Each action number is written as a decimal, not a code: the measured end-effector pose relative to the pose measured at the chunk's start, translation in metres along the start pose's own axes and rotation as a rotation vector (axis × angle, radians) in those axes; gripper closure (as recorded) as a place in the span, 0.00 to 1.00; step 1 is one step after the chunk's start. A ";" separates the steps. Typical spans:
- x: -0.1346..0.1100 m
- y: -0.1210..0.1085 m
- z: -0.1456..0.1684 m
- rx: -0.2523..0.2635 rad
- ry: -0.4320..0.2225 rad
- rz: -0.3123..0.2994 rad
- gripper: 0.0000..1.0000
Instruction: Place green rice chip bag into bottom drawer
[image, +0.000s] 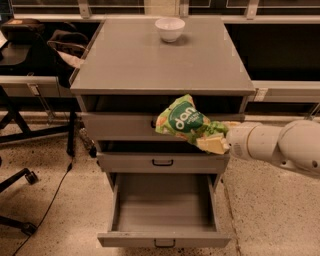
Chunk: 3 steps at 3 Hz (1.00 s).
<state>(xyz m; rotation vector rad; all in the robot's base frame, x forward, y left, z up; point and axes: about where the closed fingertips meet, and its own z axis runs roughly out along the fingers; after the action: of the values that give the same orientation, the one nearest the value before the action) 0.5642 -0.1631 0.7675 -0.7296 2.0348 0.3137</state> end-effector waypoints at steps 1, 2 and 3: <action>0.057 0.007 0.022 -0.034 0.065 0.090 1.00; 0.115 0.013 0.049 -0.093 0.158 0.177 1.00; 0.192 0.023 0.077 -0.130 0.288 0.279 1.00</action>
Offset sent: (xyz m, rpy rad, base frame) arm -0.0341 -0.0182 -0.2054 0.0952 0.4337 -0.0358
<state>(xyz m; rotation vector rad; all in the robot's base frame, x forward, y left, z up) 0.5262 -0.1793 0.5636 -0.5945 2.4133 0.5309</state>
